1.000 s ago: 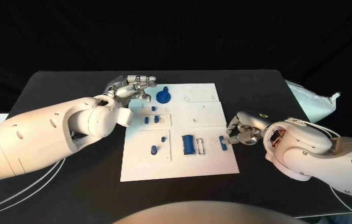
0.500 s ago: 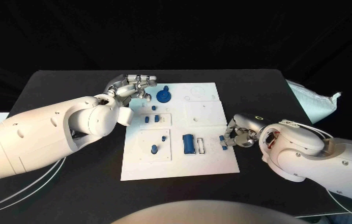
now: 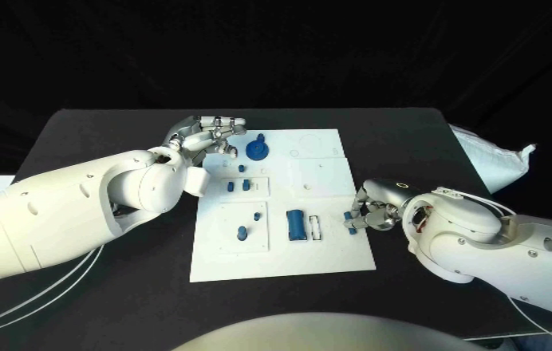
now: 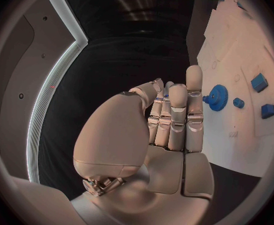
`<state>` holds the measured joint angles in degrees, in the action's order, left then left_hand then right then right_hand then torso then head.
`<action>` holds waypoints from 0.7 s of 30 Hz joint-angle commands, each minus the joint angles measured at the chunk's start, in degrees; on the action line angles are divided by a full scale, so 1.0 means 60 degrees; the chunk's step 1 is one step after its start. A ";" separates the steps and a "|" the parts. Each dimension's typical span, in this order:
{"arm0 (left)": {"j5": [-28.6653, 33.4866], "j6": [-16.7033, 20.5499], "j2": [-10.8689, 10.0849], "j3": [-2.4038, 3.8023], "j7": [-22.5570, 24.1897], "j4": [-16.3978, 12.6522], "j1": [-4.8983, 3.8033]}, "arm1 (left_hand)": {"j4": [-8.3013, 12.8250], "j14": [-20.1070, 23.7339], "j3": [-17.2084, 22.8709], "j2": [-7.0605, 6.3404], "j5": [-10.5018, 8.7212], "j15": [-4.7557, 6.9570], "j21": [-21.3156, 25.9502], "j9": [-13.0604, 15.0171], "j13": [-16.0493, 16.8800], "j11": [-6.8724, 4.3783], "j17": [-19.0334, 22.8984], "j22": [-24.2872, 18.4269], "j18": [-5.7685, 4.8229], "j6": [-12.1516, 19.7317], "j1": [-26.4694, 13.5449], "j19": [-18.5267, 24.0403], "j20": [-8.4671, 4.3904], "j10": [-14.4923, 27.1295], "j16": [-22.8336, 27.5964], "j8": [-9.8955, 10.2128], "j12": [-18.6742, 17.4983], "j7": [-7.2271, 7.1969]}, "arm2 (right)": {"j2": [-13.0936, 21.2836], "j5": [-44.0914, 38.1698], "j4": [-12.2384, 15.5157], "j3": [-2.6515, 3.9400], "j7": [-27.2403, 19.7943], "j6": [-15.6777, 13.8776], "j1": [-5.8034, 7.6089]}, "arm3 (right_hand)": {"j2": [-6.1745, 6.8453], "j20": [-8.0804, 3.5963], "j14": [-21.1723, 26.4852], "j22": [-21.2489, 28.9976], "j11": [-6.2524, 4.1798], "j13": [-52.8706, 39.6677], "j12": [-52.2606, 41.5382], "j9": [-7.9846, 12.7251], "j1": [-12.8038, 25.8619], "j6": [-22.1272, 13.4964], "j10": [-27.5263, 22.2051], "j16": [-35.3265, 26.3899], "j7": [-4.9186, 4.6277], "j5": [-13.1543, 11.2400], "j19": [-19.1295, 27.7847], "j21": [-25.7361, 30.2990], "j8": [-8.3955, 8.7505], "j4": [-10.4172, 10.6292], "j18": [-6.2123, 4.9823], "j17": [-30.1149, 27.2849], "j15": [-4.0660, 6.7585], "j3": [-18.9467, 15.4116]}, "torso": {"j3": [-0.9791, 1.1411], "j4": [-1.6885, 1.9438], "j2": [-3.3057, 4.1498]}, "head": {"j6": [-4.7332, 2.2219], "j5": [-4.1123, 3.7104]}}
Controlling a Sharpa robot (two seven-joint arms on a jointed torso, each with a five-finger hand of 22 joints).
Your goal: Assemble the parts on the task board
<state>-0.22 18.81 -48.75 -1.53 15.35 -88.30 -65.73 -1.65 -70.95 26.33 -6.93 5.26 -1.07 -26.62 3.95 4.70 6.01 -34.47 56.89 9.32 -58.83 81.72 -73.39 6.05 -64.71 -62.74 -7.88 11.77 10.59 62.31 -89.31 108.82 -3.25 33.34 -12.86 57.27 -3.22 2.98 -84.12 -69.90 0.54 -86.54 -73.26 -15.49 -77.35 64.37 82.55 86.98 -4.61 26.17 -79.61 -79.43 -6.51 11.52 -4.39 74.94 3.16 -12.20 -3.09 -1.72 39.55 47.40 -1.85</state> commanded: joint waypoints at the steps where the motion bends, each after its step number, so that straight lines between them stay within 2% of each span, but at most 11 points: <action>1: 0.0029 -0.0177 0.0006 0.0006 0.0036 -0.0018 -0.0001 | 0.0042 0.0060 -0.0001 0.0038 -0.0026 0.0025 0.0037 0.0008 0.0015 -0.0004 0.0012 -0.0011 0.0176 0.0065 -0.0037 0.0012 0.0058 0.0085 0.0032 -0.0033 0.0049 -0.0029 | -0.0047 -0.0568 -0.0063 -0.0010 0.0112 0.0411 -0.0035 | -0.0015 -0.0053 -0.0787 -0.0011 -0.0083 0.1582 0.0036 0.0023 -0.0206 0.0082 0.0010 -0.0006 0.0001 -0.0083 -0.0030 0.0014 0.0067 -0.0043 0.0017 0.1533 0.0090 0.0112 | 0.0001 0.0011 0.0003 | 0.0028 0.0014; 4: 0.0029 -0.0178 0.0001 0.0006 0.0032 -0.0016 0.0000 | 0.0043 0.0061 -0.0002 0.0039 -0.0026 0.0025 0.0038 0.0008 0.0015 -0.0004 0.0014 -0.0013 0.0176 0.0067 -0.0040 0.0012 0.0058 0.0087 0.0031 -0.0036 0.0053 -0.0029 | -0.0114 -0.0911 -0.0150 -0.0011 0.0131 0.0699 -0.0066 | -0.0018 -0.0072 -0.0793 -0.0050 -0.0090 0.1572 0.0029 0.0045 -0.0350 0.0123 0.0024 0.0008 0.0007 -0.0499 -0.0050 -0.0003 0.0090 -0.0078 0.0027 0.1564 0.0101 0.0182 | -0.0002 0.0012 -0.0002 | 0.0031 0.0022; 7: 0.0029 -0.0182 -0.0007 0.0006 0.0030 -0.0017 0.0000 | 0.0043 0.0069 -0.0027 0.0060 -0.0028 0.0021 0.0063 0.0008 0.0018 0.0000 0.0045 -0.0034 0.0174 0.0094 -0.0102 0.0001 0.0061 0.0130 0.0020 -0.0082 0.0128 -0.0026 | -0.0171 -0.1216 -0.0203 -0.0011 0.0139 0.0901 -0.0122 | -0.0018 -0.0084 -0.0814 -0.0148 -0.0099 0.1506 -0.0051 0.0063 -0.0491 0.0182 0.0077 0.0065 0.0016 -0.1306 -0.0098 -0.0054 0.0109 -0.0126 0.0047 0.1673 0.0109 0.0276 | -0.0003 0.0011 -0.0001 | 0.0045 0.0023; 11: 0.0029 -0.0199 -0.0018 0.0006 0.0014 -0.0019 0.0001 | 0.0043 0.0069 -0.0027 0.0060 -0.0028 0.0021 0.0063 0.0008 0.0018 0.0000 0.0045 -0.0034 0.0174 0.0094 -0.0102 0.0001 0.0061 0.0130 0.0020 -0.0082 0.0128 -0.0026 | -0.0249 -0.1474 -0.0248 -0.0011 0.0143 0.1086 -0.0207 | 0.0023 -0.0092 -0.0822 -0.0200 -0.0115 0.1475 -0.0080 0.0067 -0.0729 0.0266 0.0097 0.0088 0.0037 -0.2056 -0.0120 -0.0079 0.0110 -0.0279 0.0057 0.1719 0.0122 0.0434 | 0.0004 -0.0005 0.0005 | 0.0044 0.0053; 16: 0.0029 -0.0220 -0.0022 0.0006 0.0001 -0.0024 0.0001 | 0.0040 0.0069 -0.0030 0.0061 -0.0028 0.0021 0.0065 0.0008 0.0018 0.0000 0.0045 -0.0035 0.0174 0.0096 -0.0109 0.0001 0.0062 0.0133 0.0019 -0.0085 0.0133 -0.0026 | -0.0321 -0.1719 -0.0278 -0.0012 0.0150 0.1404 -0.0289 | 0.0052 -0.0105 -0.0829 -0.0236 -0.0134 0.1453 -0.0095 0.0067 -0.1000 0.0330 0.0106 0.0108 0.0056 -0.2501 -0.0133 -0.0095 0.0116 -0.0503 0.0064 0.1760 0.0136 0.0631 | -0.0003 -0.0006 -0.0005 | 0.0063 0.0051; 21: 0.0029 -0.0239 -0.0025 0.0006 -0.0013 -0.0028 0.0001 | 0.0043 0.0070 -0.0030 0.0062 -0.0028 0.0021 0.0066 0.0008 0.0018 -0.0001 0.0048 -0.0036 0.0174 0.0097 -0.0109 0.0001 0.0062 0.0135 0.0019 -0.0087 0.0136 -0.0028 | -0.0342 -0.1845 -0.0287 -0.0012 0.0156 0.1599 -0.0321 | 0.0044 -0.0112 -0.0833 -0.0256 -0.0148 0.1455 -0.0084 0.0069 -0.1168 0.0364 0.0103 0.0120 0.0071 -0.2594 -0.0140 -0.0103 0.0123 -0.0653 0.0067 0.1785 0.0146 0.0780 | -0.0003 -0.0008 -0.0007 | 0.0057 0.0038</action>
<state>-0.22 18.60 -48.93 -1.53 15.16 -88.34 -65.71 -1.65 -70.95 26.33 -6.63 5.26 -1.07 -26.61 3.95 4.75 5.94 -34.25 56.74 9.33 -58.63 81.41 -73.39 6.05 -64.16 -62.74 -8.17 12.34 10.39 60.38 -99.02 107.74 -2.54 33.41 -9.10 56.30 -0.65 2.36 -84.15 -71.38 0.38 -86.92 -73.76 -15.46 -81.56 66.36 82.56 87.44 -4.28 10.97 -80.23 -79.67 -6.11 7.65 -4.40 74.93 3.58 -7.69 -3.10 -1.75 39.52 47.79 -1.56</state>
